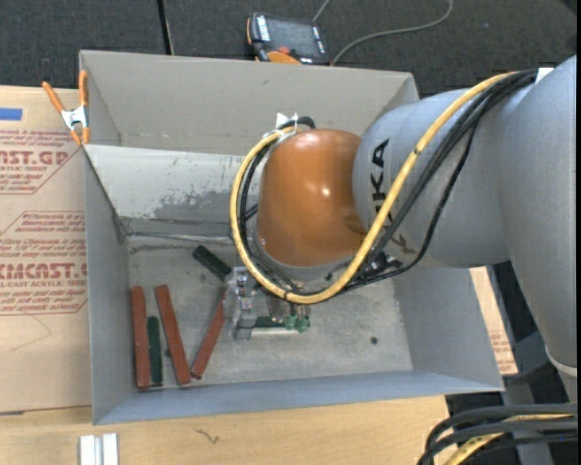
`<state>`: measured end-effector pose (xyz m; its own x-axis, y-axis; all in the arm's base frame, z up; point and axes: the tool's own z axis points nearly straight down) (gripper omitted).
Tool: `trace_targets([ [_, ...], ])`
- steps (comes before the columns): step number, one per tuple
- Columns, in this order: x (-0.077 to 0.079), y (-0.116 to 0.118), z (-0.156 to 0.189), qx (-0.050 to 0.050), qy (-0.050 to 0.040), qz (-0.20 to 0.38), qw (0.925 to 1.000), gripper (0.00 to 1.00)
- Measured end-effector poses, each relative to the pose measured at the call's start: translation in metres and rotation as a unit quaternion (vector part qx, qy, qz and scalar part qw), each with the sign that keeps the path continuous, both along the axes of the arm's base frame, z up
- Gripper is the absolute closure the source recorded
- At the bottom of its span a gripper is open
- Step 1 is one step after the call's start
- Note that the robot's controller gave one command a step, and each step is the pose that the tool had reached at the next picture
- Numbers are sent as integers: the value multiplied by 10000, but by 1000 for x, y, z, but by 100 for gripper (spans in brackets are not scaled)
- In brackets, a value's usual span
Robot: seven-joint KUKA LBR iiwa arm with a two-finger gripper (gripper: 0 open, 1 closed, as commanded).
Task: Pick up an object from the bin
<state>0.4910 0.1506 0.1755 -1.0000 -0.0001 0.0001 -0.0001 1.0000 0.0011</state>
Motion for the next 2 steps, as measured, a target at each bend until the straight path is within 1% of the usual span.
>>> trace_targets([
  [1, 0, 0, 0, 0, 0, -1, 10000, 0],
  [2, 38, -44, -108, -5, -22, 29, 10000, 0],
])
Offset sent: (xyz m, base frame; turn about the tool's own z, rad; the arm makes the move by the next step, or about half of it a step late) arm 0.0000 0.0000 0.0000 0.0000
